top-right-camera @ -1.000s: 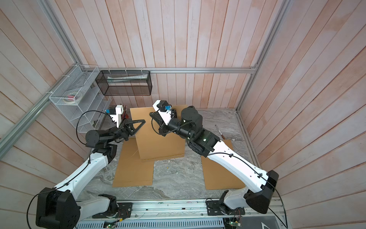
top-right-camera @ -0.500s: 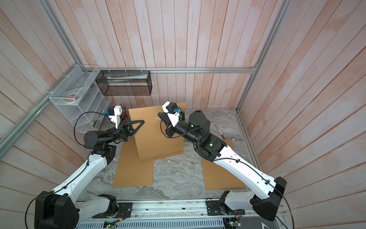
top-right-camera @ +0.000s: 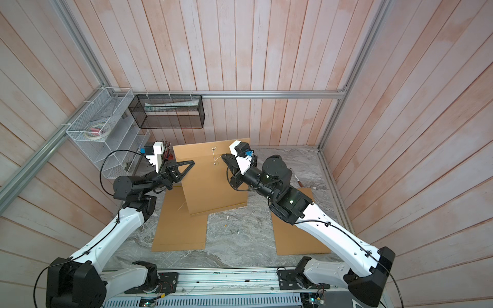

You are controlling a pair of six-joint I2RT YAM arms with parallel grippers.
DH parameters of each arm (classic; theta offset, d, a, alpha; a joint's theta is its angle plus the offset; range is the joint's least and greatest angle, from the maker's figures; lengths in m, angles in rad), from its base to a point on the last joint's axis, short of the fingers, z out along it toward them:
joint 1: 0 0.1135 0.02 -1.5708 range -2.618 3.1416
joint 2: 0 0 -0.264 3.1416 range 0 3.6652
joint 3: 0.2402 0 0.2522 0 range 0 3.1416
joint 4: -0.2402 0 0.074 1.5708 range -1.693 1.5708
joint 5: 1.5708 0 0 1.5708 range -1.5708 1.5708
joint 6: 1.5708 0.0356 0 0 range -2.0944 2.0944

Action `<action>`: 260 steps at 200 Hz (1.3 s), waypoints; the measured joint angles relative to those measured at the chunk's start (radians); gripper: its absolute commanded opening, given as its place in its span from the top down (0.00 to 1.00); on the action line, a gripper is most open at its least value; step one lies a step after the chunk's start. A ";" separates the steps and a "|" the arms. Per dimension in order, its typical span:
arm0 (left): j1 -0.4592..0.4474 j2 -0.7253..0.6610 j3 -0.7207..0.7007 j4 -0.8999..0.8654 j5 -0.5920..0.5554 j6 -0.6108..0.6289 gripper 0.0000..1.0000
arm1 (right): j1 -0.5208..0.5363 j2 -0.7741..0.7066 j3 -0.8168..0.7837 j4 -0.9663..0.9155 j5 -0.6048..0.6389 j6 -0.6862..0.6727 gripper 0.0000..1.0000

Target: Open the file bag

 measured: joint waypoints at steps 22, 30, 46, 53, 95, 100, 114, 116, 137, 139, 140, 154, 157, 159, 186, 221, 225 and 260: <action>0.000 0.000 -0.001 0.000 -0.001 0.000 1.00 | -0.003 -0.004 -0.003 0.004 0.000 0.003 1.00; 0.000 0.000 -0.002 0.000 -0.002 0.000 1.00 | -0.004 -0.004 -0.003 0.004 0.000 0.003 1.00; 0.000 0.000 -0.005 0.000 -0.007 0.000 1.00 | -0.005 -0.004 -0.003 0.004 -0.005 0.004 1.00; 0.000 0.000 -0.006 -0.001 -0.009 0.001 1.00 | -0.005 -0.003 -0.003 0.004 -0.011 0.006 1.00; 0.000 0.002 -0.006 -0.004 -0.023 0.001 1.00 | -0.005 0.042 0.040 0.004 -0.092 0.023 1.00; 0.000 0.003 -0.006 -0.004 -0.024 0.001 1.00 | -0.004 0.051 0.048 0.005 -0.102 0.025 1.00; 0.000 0.007 -0.006 -0.004 -0.027 0.000 1.00 | -0.003 0.072 0.061 0.005 -0.126 0.029 1.00; 0.000 0.008 -0.006 -0.004 -0.027 0.000 1.00 | -0.003 0.075 0.063 0.005 -0.129 0.029 1.00; 0.000 0.016 -0.006 -0.005 -0.037 0.000 1.00 | 0.004 0.100 0.080 0.004 -0.156 0.029 1.00; 0.000 0.016 -0.006 -0.005 -0.038 0.000 1.00 | 0.005 0.103 0.082 0.004 -0.160 0.029 1.00; 0.000 0.016 -0.006 -0.005 -0.039 0.000 1.00 | 0.006 0.103 0.083 0.003 -0.160 0.029 1.00; 0.000 0.023 -0.006 -0.006 -0.050 0.000 1.00 | 0.015 0.117 0.097 0.003 -0.175 0.029 1.00; 0.000 0.024 -0.006 -0.006 -0.052 0.001 1.00 | 0.018 0.120 0.099 0.003 -0.178 0.029 1.00; 0.000 0.025 -0.006 -0.006 -0.053 0.000 1.00 | 0.019 0.122 0.101 0.002 -0.181 0.029 1.00; 0.004 0.037 -0.006 -0.006 -0.071 0.000 1.00 | 0.038 0.138 0.118 0.002 -0.200 0.029 1.00; 0.007 0.061 -0.006 0.003 -0.089 -0.008 1.00 | 0.049 0.148 0.119 0.002 -0.210 0.029 1.00; 0.007 0.065 -0.006 0.006 -0.092 -0.012 1.00 | 0.050 0.150 0.119 0.002 -0.211 0.029 1.00; 0.009 0.093 -0.006 0.047 -0.105 -0.042 1.00 | 0.058 0.167 0.119 0.004 -0.225 0.040 1.00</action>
